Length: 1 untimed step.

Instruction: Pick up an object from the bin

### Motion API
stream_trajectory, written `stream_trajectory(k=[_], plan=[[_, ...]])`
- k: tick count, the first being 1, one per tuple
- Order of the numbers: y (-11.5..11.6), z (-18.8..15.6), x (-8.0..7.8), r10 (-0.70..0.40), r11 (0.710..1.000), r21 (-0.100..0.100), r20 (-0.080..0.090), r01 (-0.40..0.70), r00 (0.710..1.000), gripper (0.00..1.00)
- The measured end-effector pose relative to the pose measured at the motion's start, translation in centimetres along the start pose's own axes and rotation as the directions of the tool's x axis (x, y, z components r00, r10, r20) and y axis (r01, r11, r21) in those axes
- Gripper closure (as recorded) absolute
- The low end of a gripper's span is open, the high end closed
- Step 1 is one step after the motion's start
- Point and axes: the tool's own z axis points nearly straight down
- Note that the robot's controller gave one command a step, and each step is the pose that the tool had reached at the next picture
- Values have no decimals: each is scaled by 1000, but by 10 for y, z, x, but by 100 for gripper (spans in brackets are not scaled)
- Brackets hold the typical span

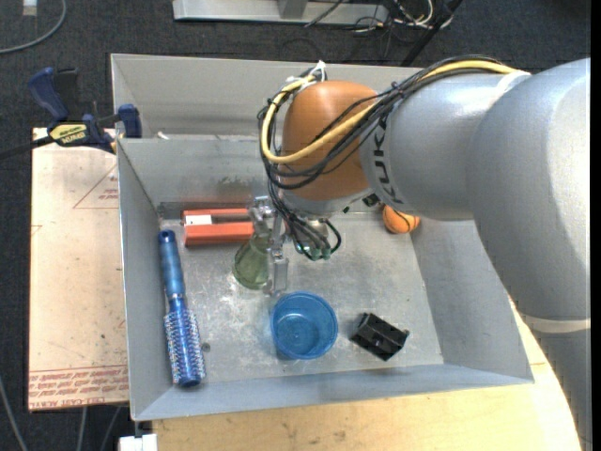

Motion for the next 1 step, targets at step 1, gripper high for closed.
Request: stream_trajectory(k=[1], plan=[[0,-4,-4,1,1000,-2,17,-1,1000,100]])
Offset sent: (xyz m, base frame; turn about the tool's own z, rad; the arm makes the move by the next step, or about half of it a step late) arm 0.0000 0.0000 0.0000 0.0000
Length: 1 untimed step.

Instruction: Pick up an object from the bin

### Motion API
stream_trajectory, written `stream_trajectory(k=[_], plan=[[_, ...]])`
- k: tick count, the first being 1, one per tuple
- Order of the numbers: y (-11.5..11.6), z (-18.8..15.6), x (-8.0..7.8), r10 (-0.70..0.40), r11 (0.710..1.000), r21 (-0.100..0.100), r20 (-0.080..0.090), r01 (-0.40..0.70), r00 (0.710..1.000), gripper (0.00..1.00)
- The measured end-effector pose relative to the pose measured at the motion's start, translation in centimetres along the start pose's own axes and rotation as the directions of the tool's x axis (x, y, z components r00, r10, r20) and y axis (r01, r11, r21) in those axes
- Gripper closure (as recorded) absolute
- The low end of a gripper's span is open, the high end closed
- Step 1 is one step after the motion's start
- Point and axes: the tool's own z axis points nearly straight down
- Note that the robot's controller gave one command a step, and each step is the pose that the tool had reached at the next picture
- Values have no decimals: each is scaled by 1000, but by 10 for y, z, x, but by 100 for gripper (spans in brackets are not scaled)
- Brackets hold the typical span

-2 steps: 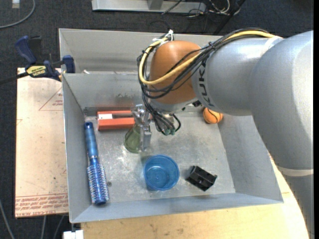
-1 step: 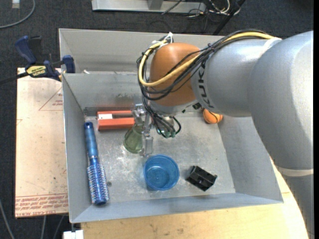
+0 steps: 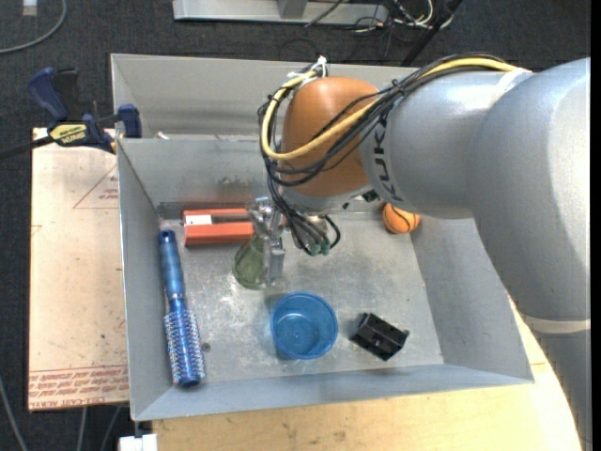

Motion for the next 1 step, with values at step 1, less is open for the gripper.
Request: stream_trajectory(k=[1], plan=[[0,0,0,0,1000,0,0,0,1000,100]])
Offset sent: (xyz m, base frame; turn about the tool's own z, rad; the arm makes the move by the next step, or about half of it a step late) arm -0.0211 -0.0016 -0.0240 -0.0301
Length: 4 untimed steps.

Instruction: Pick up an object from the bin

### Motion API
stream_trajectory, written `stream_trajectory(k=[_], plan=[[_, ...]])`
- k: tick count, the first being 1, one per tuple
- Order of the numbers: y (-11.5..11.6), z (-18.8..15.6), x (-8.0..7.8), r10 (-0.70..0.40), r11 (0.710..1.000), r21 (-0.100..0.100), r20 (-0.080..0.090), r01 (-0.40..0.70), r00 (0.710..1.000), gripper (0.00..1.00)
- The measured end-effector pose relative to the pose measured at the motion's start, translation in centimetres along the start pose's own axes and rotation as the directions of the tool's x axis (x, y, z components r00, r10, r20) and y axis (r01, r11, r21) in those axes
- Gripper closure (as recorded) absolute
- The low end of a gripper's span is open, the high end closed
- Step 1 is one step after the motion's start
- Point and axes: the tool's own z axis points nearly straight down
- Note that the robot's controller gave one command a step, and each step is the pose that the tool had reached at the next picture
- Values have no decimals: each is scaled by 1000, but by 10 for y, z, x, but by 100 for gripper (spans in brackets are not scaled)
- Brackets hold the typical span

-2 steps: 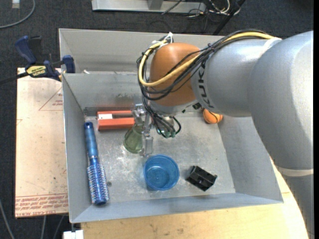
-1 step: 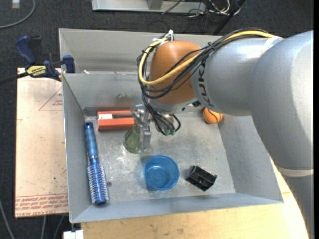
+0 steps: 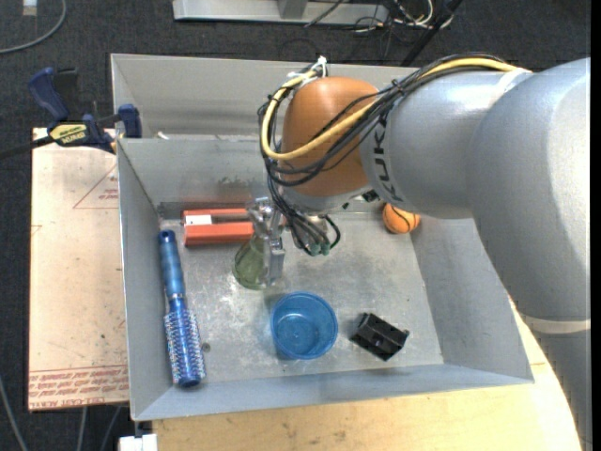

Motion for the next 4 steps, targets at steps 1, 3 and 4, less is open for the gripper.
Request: stream_trajectory(k=[1,3,4], plan=[[0,0,1,-2,1000,0,5,2,1000,100],[0,0,1,-2,1000,0,4,2,1000,100],[0,0,1,-2,1000,0,4,2,1000,100]])
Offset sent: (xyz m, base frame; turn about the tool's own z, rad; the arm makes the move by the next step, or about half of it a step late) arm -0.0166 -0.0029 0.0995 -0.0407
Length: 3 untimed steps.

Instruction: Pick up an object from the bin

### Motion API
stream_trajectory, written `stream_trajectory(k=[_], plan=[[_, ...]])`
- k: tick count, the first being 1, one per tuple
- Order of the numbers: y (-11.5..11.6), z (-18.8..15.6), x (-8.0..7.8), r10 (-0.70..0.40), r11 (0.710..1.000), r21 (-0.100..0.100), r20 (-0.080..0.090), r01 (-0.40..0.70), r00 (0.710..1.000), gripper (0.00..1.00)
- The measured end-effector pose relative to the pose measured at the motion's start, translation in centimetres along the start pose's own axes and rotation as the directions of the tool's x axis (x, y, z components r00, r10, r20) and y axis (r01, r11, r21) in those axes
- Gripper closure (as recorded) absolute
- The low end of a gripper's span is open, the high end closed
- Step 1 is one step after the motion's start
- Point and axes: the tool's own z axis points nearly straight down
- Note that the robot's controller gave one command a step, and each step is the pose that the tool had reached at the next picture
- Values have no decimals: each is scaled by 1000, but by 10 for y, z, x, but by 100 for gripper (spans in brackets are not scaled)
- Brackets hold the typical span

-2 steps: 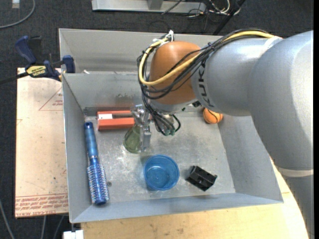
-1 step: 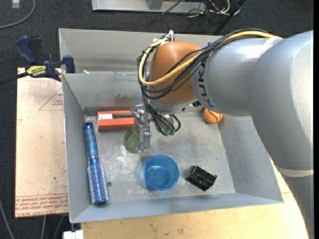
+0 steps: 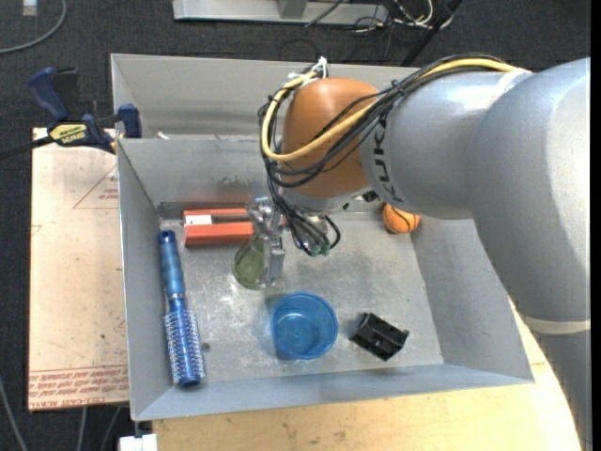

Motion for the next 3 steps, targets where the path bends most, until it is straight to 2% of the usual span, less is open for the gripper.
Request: stream_trajectory(k=[3], plan=[[0,0,0,0,1000,0,0,0,1000,100]])
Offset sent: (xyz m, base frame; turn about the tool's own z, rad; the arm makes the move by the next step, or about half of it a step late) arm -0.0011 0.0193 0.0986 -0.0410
